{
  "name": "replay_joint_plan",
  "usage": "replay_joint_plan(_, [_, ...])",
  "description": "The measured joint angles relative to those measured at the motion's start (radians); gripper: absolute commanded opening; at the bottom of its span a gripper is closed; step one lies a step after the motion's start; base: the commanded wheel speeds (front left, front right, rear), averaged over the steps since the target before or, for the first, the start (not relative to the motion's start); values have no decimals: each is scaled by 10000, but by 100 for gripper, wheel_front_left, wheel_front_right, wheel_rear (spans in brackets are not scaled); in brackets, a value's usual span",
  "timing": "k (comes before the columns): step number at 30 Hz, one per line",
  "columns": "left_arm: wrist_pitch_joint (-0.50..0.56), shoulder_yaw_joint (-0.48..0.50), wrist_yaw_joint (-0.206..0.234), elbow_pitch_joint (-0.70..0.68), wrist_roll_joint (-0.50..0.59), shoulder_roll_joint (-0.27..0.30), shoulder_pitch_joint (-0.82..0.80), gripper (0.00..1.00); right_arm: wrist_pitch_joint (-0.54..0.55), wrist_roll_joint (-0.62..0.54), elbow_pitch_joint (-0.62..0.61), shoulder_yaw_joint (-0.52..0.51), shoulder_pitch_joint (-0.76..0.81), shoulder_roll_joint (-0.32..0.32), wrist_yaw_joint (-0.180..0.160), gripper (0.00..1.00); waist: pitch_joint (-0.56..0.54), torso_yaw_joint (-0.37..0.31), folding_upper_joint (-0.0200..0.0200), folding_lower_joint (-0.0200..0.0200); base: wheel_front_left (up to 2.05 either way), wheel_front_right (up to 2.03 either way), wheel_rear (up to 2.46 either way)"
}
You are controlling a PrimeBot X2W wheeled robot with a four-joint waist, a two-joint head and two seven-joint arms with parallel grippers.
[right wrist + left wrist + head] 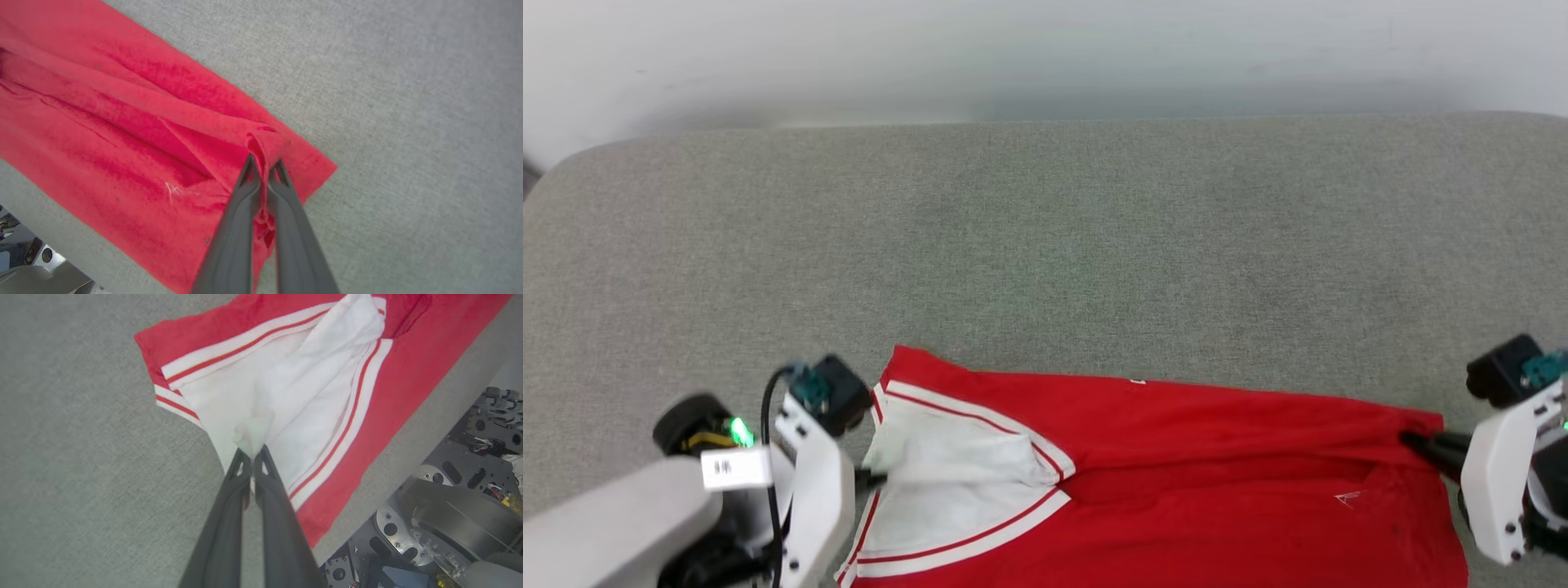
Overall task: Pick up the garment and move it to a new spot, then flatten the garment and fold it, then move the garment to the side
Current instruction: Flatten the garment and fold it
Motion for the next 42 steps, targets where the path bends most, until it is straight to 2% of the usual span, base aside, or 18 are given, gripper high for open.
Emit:
replay_joint_plan(5, [-343, -21, 337, 161, -167, -65, 1284, 0, -59, 153, 96, -211, 827, 33, 0, 0, 153, 0, 0, 0, 0, 0, 0])
replay_joint_plan(10, [-713, -35, 374, 669, -290, -443, 1702, 0, -52, 117, 309, -222, 1071, 307, -2, 0, 295, -18, 0, 1, 0, 0, 0])
replay_joint_plan(11, [-821, -17, 391, 755, -265, -495, 1703, 44, -105, 111, 395, -282, 1073, 370, 0, 33, 292, -29, 0, 0, 0, 0, 0])
replay_joint_plan(12, [-1024, 36, 474, 802, -242, -552, 1728, 80, -190, 81, 422, -316, 1071, 428, 0, 65, 277, -44, 0, 1, 0, 0, 0])
replay_joint_plan(13, [-1200, 117, 527, 817, -240, -589, 1760, 100, -272, -21, 430, -347, 1069, 454, 0, 100, 251, -61, 0, 1, 0, 0, 0])
replay_joint_plan(17, [-2199, 537, 869, 681, -198, -556, 1933, 100, -579, -121, 88, -554, 1068, 387, 0, 100, 12, -102, 0, 1, 0, 0, 0])
replay_joint_plan(20, [-3016, 777, 1243, 627, 169, -393, 1981, 100, -825, 2, -389, -970, 1146, 48, -2, 100, -229, -85, 0, 1, 0, 0, 0])
replay_joint_plan(25, [-4667, 1371, 2322, 773, 591, -483, 2186, 100, -1053, 253, -1195, -1988, 1572, -497, 0, 100, -504, 26, 0, 0, 0, 0, 0])
replay_joint_plan(30, [-6328, 1960, 3453, 1091, 968, -890, 2531, 100, -1112, 612, -1185, -3254, 1849, -593, -2, 100, -509, 74, 0, 1, 0, 0, 0])
replay_joint_plan(33, [-6788, 2326, 4046, 1266, 1244, -1193, 2708, 100, -886, 1223, -936, -3856, 2055, -376, -2, 100, -422, 121, 0, 1, 0, 0, 0])
replay_joint_plan(38, [-6957, 3375, 4798, 1289, 2067, -1831, 3074, 100, 242, 2071, -416, -4167, 2558, -215, -2, 100, -214, 270, 0, 2, 0, 0, 0])
replay_joint_plan(42, [-6962, 4443, 5039, 1089, 3162, -2372, 3658, 100, 1037, 2681, 81, -4332, 2806, -15, -2, 100, -29, 386, 0, 1, 0, 0, 0])
